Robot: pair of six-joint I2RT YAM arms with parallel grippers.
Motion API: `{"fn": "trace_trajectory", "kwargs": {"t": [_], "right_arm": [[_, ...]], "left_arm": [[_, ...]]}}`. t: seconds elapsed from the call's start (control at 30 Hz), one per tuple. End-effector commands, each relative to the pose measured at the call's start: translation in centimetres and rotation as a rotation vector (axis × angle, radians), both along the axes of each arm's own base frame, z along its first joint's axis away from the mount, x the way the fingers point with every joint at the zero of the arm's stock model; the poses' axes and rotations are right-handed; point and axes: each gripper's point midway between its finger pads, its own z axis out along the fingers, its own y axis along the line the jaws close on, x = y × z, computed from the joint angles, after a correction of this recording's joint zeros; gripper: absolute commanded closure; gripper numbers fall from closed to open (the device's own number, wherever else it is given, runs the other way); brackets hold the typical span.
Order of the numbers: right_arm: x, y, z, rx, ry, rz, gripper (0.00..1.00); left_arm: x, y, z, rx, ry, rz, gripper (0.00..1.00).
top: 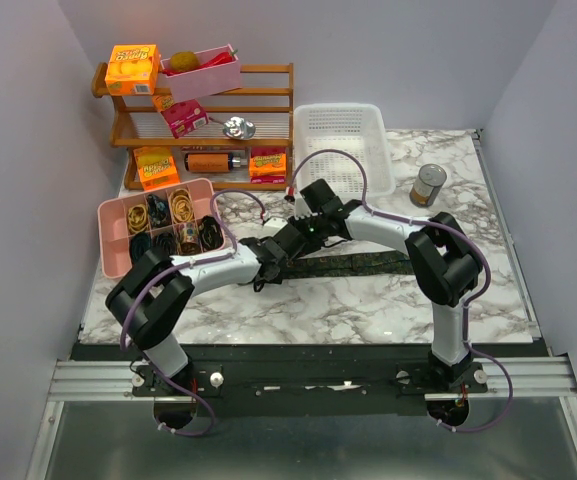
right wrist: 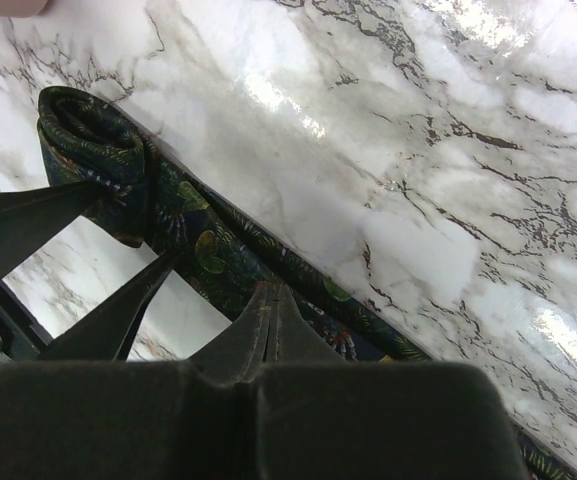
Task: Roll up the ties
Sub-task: Roll the tie at the center of the board.
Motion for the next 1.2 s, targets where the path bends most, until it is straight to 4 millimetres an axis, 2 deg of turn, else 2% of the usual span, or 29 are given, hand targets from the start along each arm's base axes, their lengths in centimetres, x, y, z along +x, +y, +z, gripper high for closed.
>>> {"fn": "trace_trajectory", "kwargs": {"t": [0.0,0.1,0.23,0.3,0.43,0.53,0.63,0.7,0.93,1.1,1.17], "right_arm": [[0.1,0.3,0.6,0.026,-0.02,0.025,1.0],[-0.1,0.3,0.7,0.027,-0.02,0.033,0.99],[-0.1,0.5,1.3,0.042,-0.029,0.042,1.0],[-0.2,0.6,1.8,0.055,-0.032,0.05,1.0],[-0.1,1.0,2.8,0.08,-0.045,0.063,1.0],[-0.4,1.7,3.5,0.096,-0.051,0.08,0.99],[-0.6,2.5,4.0,0.11,-0.061,0.101,0.99],[-0.8,2.9,4.1,0.116,-0.059,0.111,0.99],[-2.4,5.3,4.3,0.14,-0.044,0.175,0.99],[-3.3,7.3,4.5,0.149,-0.036,0.221,0.99],[-3.7,7.7,3.7,0.137,-0.022,0.234,0.99]], "left_arm": [[-0.4,-2.2,-0.5,-0.125,0.018,-0.017,0.4],[-0.5,-2.3,-0.4,-0.143,0.019,-0.02,0.4],[-0.1,-2.4,1.3,-0.179,-0.021,-0.015,0.39],[0.2,-2.2,2.1,-0.195,-0.045,-0.011,0.34],[0.8,-1.7,5.1,-0.258,-0.117,0.0,0.25],[1.0,-1.2,6.5,-0.316,-0.141,0.011,0.2],[1.1,-0.3,7.1,-0.391,-0.147,0.029,0.18],[1.5,1.0,6.9,-0.433,-0.144,0.068,0.18],[0.4,3.5,5.0,-0.554,-0.103,0.124,0.15],[-0.2,4.2,3.8,-0.605,-0.08,0.154,0.15],[-0.4,4.5,3.2,-0.622,-0.068,0.165,0.15]]}}
